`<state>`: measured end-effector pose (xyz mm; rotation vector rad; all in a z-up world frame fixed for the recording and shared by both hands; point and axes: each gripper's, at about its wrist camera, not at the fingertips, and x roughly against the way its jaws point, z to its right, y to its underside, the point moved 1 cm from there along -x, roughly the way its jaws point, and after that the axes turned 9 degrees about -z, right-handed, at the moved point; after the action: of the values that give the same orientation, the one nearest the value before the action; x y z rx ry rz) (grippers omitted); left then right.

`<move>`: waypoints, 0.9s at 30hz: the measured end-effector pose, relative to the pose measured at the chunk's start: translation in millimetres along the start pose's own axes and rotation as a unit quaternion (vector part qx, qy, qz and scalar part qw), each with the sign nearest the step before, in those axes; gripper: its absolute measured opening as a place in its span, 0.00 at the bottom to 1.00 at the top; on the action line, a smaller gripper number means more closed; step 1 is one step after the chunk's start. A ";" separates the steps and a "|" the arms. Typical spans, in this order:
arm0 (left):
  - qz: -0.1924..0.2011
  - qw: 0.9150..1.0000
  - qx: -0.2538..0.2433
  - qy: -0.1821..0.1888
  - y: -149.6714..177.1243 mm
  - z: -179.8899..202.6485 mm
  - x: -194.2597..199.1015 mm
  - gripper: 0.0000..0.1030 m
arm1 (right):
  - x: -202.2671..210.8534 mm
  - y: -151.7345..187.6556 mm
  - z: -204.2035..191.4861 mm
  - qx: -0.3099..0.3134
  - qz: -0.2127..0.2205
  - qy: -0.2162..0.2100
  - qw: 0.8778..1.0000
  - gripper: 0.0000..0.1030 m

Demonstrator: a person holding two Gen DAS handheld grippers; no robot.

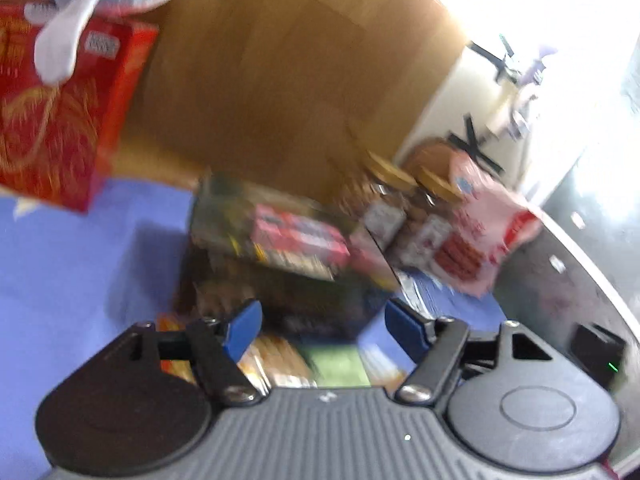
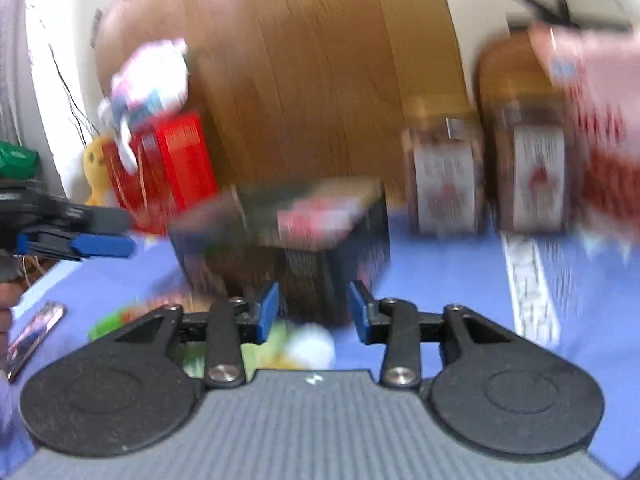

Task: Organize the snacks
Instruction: 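Drop the peanut bag into the tin box with the left gripper, then grasp the white cup with the left gripper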

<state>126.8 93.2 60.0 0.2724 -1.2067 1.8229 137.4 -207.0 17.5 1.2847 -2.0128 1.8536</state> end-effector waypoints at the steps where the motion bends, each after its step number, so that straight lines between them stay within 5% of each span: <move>1: -0.009 1.000 0.001 0.004 6.4 4.9 -5.6 0.68 | -7.2 6.0 0.6 -0.007 -0.019 0.000 1.000 0.45; 7: -0.049 0.998 0.002 0.027 31.8 26.6 -29.3 0.65 | -10.2 14.6 -1.7 -0.038 -0.060 -0.060 0.996 0.41; 14: -0.084 0.995 -0.035 0.038 49.6 55.5 -49.2 0.65 | 20.7 59.0 -29.8 0.045 -0.087 -0.060 0.993 0.33; 19: -0.105 0.991 -0.080 -0.001 65.8 71.6 -67.9 0.65 | 21.8 67.2 -36.6 0.066 -0.077 -0.038 0.994 0.35; 22: -0.099 0.990 -0.101 -0.024 74.0 72.4 -70.5 0.64 | 16.5 66.8 -38.3 0.077 -0.077 -0.031 0.994 0.46; 25: -0.088 0.988 -0.119 -0.039 76.3 76.2 -72.1 0.44 | 12.8 68.8 -43.3 0.092 -0.069 -0.020 0.993 0.46; 27: -0.098 0.987 -0.121 -0.030 76.4 77.1 -74.0 0.36 | 12.7 69.0 -49.3 0.105 -0.062 -0.008 0.993 0.36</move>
<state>88.0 -20.2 6.3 0.2981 -1.3793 1.4927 63.8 -178.1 -15.6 1.4444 -1.7392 2.0444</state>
